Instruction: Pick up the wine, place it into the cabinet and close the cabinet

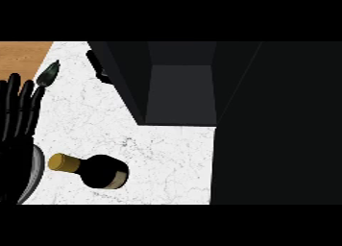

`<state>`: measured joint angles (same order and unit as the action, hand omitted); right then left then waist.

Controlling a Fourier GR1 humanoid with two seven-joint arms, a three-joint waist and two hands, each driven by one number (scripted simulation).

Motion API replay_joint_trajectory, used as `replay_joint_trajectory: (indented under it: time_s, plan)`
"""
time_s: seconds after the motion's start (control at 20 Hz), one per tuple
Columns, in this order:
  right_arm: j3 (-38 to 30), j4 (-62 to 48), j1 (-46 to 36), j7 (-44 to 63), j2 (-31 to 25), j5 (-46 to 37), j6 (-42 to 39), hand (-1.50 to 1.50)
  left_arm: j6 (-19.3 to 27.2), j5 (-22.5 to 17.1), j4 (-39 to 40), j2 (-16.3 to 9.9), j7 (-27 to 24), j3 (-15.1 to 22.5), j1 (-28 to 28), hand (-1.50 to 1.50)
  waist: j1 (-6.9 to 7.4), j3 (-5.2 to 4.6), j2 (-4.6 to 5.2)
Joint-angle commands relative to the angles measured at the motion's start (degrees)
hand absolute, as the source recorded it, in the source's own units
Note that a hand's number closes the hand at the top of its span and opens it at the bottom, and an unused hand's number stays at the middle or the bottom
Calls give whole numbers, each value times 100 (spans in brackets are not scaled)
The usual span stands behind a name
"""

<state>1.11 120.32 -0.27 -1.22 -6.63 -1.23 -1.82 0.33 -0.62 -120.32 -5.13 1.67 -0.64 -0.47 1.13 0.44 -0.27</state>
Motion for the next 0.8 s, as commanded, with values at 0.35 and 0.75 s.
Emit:
replay_joint_trajectory:
  time_s: [0.35,0.75]
  plan:
    - [994,672,893,474,123,682,-747,-150,-460,-1490,328,494,1223,1063,-356,-150,-249,-45,7]
    - [1456,2392,1816,1404,33,788,-643,-150,325,-1442,-1319,510,2841,1586,-216,-150,-133,-44,7]
